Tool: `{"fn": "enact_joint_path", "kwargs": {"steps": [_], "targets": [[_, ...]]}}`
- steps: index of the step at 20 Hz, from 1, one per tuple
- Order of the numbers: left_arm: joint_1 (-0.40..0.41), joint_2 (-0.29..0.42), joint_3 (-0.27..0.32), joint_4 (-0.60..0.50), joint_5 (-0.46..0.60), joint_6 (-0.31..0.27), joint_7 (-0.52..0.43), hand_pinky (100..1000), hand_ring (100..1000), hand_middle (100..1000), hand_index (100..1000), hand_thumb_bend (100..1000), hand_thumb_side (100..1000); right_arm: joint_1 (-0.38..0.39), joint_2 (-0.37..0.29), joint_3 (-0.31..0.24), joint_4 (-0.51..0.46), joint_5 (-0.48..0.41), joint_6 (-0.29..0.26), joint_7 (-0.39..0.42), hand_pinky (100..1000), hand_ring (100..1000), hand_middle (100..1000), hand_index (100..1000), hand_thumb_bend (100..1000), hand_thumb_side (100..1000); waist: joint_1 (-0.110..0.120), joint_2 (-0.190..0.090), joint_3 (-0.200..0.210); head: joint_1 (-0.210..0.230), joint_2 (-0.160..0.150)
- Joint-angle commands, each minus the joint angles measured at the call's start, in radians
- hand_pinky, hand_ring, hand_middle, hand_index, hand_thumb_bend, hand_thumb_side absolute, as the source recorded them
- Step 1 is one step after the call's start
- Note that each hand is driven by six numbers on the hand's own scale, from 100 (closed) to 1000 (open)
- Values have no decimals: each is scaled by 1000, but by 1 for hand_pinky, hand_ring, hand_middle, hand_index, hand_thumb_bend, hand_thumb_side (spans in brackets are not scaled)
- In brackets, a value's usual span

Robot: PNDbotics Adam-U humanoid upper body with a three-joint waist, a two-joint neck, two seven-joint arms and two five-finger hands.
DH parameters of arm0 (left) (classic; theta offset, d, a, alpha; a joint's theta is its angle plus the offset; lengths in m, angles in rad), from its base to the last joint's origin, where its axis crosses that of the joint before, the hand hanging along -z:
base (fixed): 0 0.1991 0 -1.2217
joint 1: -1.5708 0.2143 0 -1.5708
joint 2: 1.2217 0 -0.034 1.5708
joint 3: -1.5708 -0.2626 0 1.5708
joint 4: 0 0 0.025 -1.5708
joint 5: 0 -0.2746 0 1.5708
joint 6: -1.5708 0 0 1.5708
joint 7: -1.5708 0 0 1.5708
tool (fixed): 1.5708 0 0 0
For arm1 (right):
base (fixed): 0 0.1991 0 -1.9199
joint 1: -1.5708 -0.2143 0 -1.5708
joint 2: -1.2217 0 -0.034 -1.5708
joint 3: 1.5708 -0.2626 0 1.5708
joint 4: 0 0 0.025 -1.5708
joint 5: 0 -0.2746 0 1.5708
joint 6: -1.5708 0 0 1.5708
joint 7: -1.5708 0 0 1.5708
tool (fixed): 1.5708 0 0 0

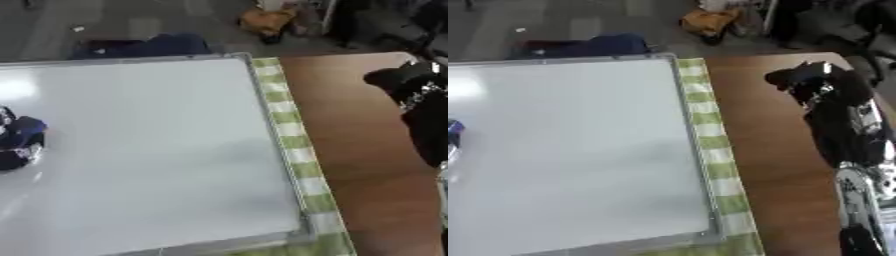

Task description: Wipe the whiteboard clean with a brush.

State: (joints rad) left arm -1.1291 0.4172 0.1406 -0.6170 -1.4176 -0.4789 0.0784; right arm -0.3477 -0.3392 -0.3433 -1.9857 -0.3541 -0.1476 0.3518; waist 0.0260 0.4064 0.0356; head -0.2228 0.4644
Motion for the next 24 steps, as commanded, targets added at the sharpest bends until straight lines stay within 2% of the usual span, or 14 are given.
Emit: {"fn": "enact_joint_path", "kwargs": {"steps": [1, 5, 11, 17, 24], "targets": [[-6, 28, -2, 3, -17, -6, 4, 460, 350, 199, 137, 100, 604, -7, -15, 0, -14, 0, -1, 6, 838, 725, 512, 633, 449, 762, -4, -16, -1, 2, -10], [-7, 9, -22, -9, -21, -53, -9, 456, 346, 195, 137, 100, 600, -8, -13, 2, -14, -1, -1, 9, 838, 725, 512, 633, 449, 763, -6, -16, -3, 3, -10], [0, -30, -71, -60, 28, -167, -83, 446, 337, 187, 139, 100, 602, -10, -12, 3, -14, -4, -1, 9, 838, 726, 512, 634, 449, 765, -7, -17, -7, 4, -11], [11, -62, -110, -110, 77, -224, -159, 442, 335, 187, 141, 100, 604, -11, -12, 1, -14, -6, -1, 3, 839, 727, 513, 635, 449, 767, -6, -21, -11, 5, -11], [37, -64, -173, -173, 138, -302, -194, 435, 329, 182, 142, 100, 606, -11, -14, 0, -14, -7, 3, -1, 839, 727, 514, 635, 450, 765, 0, -25, -9, 0, -7]]}}
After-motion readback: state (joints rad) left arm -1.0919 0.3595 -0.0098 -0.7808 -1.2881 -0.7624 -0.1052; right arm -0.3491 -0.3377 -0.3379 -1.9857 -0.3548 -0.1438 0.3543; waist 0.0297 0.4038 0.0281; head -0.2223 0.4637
